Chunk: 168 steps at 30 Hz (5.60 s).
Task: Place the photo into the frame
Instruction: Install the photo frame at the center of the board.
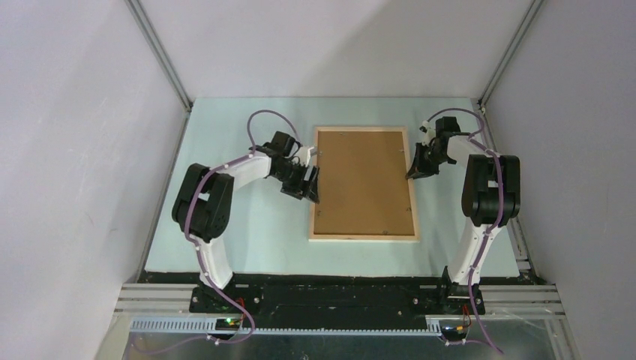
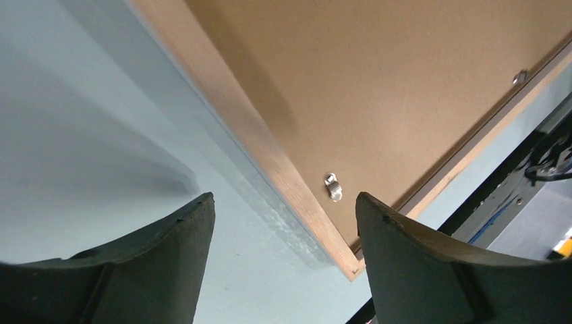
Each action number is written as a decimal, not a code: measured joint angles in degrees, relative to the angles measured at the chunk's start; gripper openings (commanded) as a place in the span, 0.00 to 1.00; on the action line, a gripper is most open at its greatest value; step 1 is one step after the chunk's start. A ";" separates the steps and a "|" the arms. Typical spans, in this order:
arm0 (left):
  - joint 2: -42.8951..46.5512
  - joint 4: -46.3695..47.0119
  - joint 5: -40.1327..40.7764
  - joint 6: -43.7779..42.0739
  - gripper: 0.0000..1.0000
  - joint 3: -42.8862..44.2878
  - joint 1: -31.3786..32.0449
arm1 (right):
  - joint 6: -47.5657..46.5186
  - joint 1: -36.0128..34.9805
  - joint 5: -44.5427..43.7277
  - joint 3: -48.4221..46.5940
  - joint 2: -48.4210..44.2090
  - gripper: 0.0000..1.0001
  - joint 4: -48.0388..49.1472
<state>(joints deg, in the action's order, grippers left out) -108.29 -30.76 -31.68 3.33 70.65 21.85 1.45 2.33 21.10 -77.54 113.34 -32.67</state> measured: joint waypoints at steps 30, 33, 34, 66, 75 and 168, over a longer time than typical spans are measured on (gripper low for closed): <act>2.47 -0.44 19.87 -0.81 0.53 -2.45 13.88 | 0.00 1.60 2.47 0.83 0.00 0.00 1.09; 2.47 -0.46 20.50 -0.79 0.50 -2.45 13.92 | 0.00 1.68 2.49 0.83 0.00 0.00 1.09; 2.47 -0.46 20.55 -0.79 0.48 -2.45 13.99 | 0.00 1.68 2.49 0.83 0.00 0.00 1.09; 2.47 -0.87 21.03 -1.66 0.49 -2.25 14.03 | -0.17 1.68 2.60 0.83 0.04 0.00 1.09; 2.43 -1.16 21.05 -1.81 0.37 -2.03 14.01 | -0.20 1.73 2.80 0.83 0.11 0.00 1.11; -16.98 -2.34 24.22 3.23 0.46 25.90 2.05 | -4.55 -1.03 5.90 10.62 -6.75 0.00 0.04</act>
<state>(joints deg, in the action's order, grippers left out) -125.27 -33.10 -7.46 6.57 96.55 23.90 -3.09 1.30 27.00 -66.92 106.59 -32.62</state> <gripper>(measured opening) 0.509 0.077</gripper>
